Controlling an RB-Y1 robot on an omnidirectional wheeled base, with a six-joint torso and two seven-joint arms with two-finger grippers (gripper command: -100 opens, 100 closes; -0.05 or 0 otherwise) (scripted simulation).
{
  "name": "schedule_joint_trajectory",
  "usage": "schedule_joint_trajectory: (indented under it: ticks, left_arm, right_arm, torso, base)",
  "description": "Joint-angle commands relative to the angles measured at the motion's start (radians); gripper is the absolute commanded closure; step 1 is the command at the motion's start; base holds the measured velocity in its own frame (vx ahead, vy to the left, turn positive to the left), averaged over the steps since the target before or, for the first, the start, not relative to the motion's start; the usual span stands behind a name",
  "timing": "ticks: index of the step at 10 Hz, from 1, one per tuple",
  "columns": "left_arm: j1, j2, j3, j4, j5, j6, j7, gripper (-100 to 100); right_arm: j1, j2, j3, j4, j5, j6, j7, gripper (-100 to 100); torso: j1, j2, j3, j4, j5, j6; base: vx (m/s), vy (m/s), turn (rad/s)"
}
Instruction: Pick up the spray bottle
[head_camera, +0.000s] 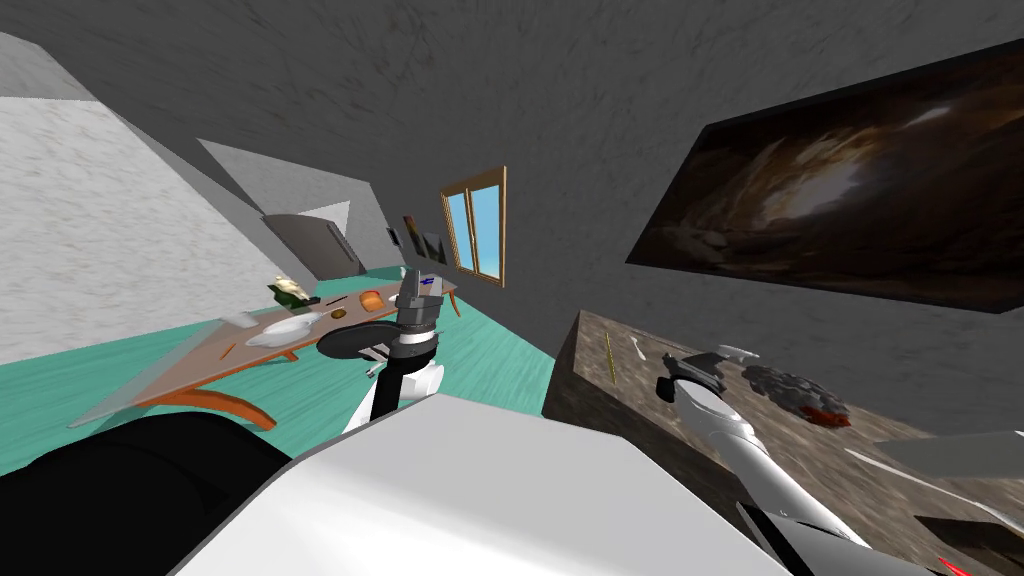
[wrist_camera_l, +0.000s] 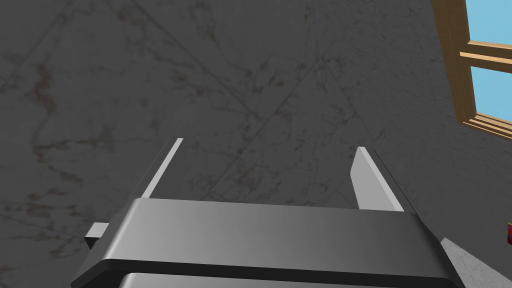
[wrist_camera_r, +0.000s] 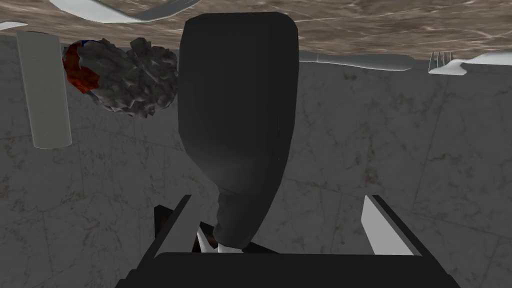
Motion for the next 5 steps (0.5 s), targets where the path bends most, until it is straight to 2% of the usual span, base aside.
schedule_joint_trajectory:
  ticks: [1,2,4,5]
  left_arm:
    - [0.000,0.000,0.000,0.000,0.000,0.000,0.000,0]
    - [0.000,0.000,0.000,0.000,0.000,0.000,0.000,0]
    - [0.000,0.000,0.000,0.000,0.000,0.000,0.000,0]
    - [0.000,0.000,0.000,0.000,0.000,0.000,0.000,0]
  right_arm:
    - [-0.014,-0.016,0.008,0.050,0.044,0.016,-0.037,-100]
    - [-0.017,-0.044,0.011,0.096,0.075,0.037,-0.059,-100]
    - [-0.017,-0.044,0.011,0.096,0.075,0.037,-0.059,-100]
    - [-0.020,-0.065,0.011,0.123,0.093,0.051,-0.071,-100]
  torso:
    - [0.000,0.000,0.000,0.000,0.000,0.000]
    - [0.000,0.000,0.000,0.000,0.000,0.000]
    - [-0.003,-0.001,-0.001,0.000,-0.001,0.000]
    - [-0.003,0.001,0.000,0.000,-0.001,0.000]
  base:
    - [0.046,0.031,0.046]
    - [0.082,-0.002,0.126]
    - [0.057,-0.011,0.021]
    - [0.056,-0.041,0.036]
